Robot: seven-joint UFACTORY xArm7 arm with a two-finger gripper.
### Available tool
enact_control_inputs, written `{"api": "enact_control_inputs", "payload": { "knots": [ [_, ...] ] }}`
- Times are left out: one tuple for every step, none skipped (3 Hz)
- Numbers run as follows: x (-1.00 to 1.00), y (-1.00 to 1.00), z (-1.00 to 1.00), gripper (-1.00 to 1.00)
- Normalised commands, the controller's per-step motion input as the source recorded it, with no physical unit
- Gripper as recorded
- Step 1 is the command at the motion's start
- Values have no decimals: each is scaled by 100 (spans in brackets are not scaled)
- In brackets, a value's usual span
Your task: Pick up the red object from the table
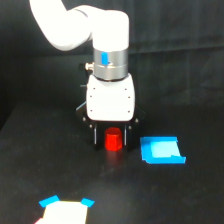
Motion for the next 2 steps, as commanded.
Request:
{"api": "enact_control_inputs", "payload": {
  "knots": [
    [15, 42, -25, 100],
    [-13, -5, -30, 65]
  ]
}}
